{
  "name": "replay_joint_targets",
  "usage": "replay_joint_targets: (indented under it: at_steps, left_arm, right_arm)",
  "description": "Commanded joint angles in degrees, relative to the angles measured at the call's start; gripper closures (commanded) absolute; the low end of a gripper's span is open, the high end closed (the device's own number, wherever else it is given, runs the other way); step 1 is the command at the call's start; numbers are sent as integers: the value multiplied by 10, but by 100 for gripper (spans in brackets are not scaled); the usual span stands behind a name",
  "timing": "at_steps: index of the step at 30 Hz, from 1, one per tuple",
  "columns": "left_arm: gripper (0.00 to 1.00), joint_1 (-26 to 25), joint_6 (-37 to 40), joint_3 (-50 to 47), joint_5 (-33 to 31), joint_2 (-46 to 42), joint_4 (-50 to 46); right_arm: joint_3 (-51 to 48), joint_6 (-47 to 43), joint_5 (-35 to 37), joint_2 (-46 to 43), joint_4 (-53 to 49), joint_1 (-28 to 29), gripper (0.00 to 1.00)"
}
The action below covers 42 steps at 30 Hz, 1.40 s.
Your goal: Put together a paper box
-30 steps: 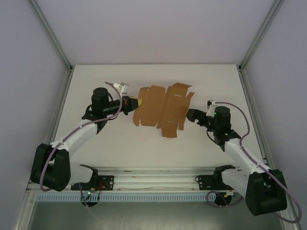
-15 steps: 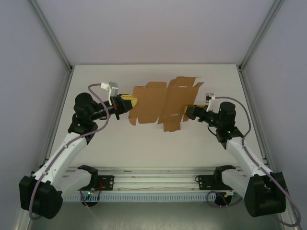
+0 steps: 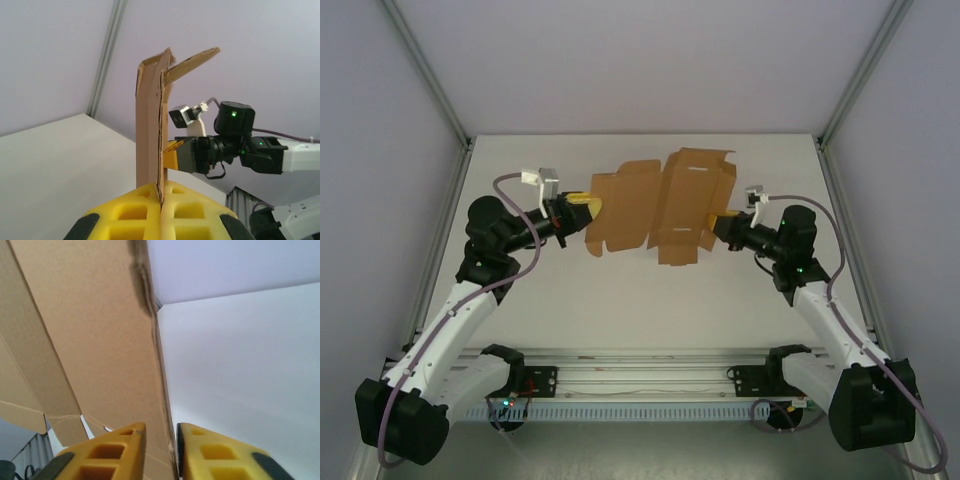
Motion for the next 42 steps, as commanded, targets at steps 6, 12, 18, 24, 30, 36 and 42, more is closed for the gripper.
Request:
replay_joint_targets:
  at_steps: [6, 12, 18, 24, 30, 36, 42]
  left_arm:
    - [67, -2, -10, 5, -144, 2, -68]
    - [0, -3, -36, -29, -386, 10, -178]
    - [0, -2, -27, -18, -450, 33, -246]
    - [0, -3, -23, -14, -405, 63, -236]
    - [0, -3, -22, 7, -342, 102, -247]
    - [0, -3, -23, 25, -316, 143, -261]
    - [0, -2, -24, 39, -343, 180, -278]
  right_arm:
    - [43, -72, 4, -1, -109, -1, 100]
    - [52, -109, 49, 49, -196, 14, 100]
    - [84, -162, 167, 121, -277, 51, 100]
    - [156, -296, 378, 184, -353, 111, 100]
    - [244, -429, 527, 255, -415, 177, 96]
    - [288, -546, 686, 317, -366, 240, 94]
    - [250, -662, 760, 340, -231, 301, 99]
